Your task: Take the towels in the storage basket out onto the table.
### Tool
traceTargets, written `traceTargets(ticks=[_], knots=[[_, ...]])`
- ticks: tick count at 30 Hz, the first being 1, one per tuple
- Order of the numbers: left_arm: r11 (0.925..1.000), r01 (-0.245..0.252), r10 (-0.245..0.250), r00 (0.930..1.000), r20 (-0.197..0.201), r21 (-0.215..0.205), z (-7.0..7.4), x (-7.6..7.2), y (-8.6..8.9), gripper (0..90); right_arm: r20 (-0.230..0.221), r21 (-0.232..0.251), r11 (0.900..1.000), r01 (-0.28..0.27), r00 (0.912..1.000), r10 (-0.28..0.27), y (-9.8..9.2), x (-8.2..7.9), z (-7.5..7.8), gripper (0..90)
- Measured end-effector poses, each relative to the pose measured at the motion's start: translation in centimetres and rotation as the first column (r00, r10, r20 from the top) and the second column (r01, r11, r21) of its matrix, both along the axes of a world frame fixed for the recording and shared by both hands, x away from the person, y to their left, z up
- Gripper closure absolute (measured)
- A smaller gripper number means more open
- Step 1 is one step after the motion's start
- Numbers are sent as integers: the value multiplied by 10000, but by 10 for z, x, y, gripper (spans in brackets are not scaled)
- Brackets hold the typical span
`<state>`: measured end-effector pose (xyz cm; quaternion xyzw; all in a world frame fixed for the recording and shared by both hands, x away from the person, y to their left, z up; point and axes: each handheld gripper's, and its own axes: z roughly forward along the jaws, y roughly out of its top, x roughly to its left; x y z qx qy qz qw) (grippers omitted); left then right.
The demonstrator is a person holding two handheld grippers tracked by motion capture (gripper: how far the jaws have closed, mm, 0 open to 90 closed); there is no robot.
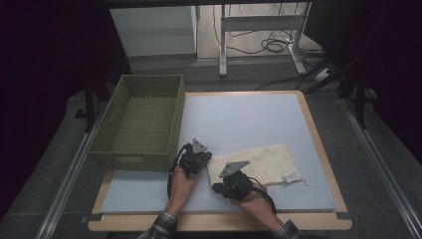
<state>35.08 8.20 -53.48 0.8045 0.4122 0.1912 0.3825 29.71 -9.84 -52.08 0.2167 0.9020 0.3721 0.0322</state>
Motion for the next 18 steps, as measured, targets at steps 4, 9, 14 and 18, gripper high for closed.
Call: traceTargets(ticks=[4, 9, 14, 18], knots=[[9996, 134, -131, 9998, 132, -238, 6, 2, -1, 884, 138, 218, 9997, 77, 9999, -80, -4, -2, 6, 856], [9984, 471, -454, 9977, 497, -322, 16, 7, -13, 884, 109, 702, 9962, 523, 9985, -532, -26, 0, 14, 856], [9954, 855, -824, 9943, 674, -439, 27, 16, -28, 885, 301, 970, 9908, 942, 9948, -975, -49, 2, 22, 855], [9918, 1204, -1163, 9892, 894, -419, 34, 22, -44, 885, 404, 1032, 9860, 1312, 9899, -1360, -67, 4, 26, 855]])
